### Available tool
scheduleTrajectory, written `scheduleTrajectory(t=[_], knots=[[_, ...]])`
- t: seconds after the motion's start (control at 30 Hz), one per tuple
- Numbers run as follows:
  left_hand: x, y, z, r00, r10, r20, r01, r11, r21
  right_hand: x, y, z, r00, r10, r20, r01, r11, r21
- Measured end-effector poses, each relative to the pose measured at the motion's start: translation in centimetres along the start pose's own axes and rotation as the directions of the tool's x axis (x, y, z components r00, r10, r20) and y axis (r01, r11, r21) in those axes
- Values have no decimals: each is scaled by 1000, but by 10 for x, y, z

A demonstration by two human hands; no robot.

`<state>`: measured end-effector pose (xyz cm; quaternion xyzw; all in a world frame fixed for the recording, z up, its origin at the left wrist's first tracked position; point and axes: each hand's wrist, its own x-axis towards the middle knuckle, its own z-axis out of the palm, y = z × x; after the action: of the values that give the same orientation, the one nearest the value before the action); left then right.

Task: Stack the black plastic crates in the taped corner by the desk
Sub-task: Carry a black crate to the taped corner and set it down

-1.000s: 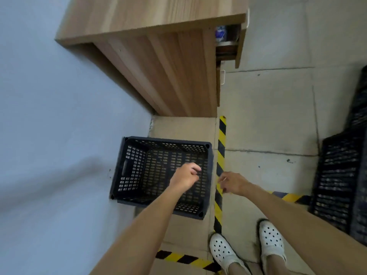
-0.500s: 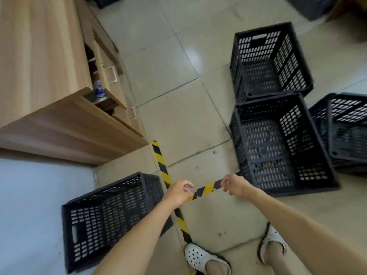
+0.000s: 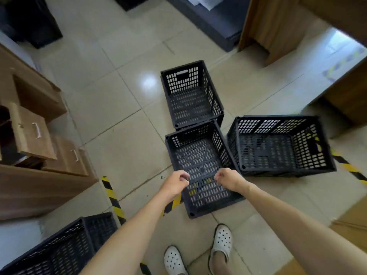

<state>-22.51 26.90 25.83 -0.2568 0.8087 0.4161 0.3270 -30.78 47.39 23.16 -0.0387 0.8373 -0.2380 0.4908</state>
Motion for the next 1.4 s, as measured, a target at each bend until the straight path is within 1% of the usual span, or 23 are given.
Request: scheduleTrajectory(t=[0.13,0.2,0.27,0.4,0.5,0.63,0.73,0.8,0.87,0.93,1.07,1.13,1.2,1.33,1.4], knots=[[-4,54,-6,996,70,56,-72,996,43,-31,1,-49,1000,20,-21,-19,1000,10],[-3,76,-15,994,93,55,-97,993,68,-43,-2,-68,1000,13,5,-13,1000,-27],[1,96,-24,992,119,44,-123,987,99,-51,-6,-88,1000,14,2,-14,1000,-19],[17,125,-34,990,134,49,-140,981,133,-49,-3,-120,997,24,-77,-18,997,77],[37,130,-28,994,98,46,-103,985,141,-29,8,-129,993,50,-110,-39,995,97],[80,101,-7,997,-29,70,17,986,164,14,37,-121,991,105,-84,-100,993,60],[123,76,12,990,-135,49,127,982,138,57,61,-112,991,119,-58,-118,993,15],[149,60,24,982,-191,13,189,978,93,89,73,-108,992,118,-51,-120,993,-24],[170,41,35,969,-242,-45,244,969,43,115,79,-104,991,123,-43,-124,992,-14],[186,21,46,948,-306,-91,306,952,-20,141,84,-100,987,153,-48,-152,988,15],[207,-25,66,895,-423,-142,396,899,-186,190,92,-87,982,186,7,-186,976,114],[216,-47,73,860,-493,-129,444,849,-286,214,97,-79,977,211,28,-212,959,189],[225,-70,79,842,-530,-101,463,806,-369,234,100,-69,973,224,44,-229,947,227],[243,-100,87,829,-559,-31,481,740,-470,265,110,-53,970,241,18,-238,943,234],[256,-108,93,832,-555,-2,477,717,-509,277,118,-46,967,256,17,-253,941,223]])
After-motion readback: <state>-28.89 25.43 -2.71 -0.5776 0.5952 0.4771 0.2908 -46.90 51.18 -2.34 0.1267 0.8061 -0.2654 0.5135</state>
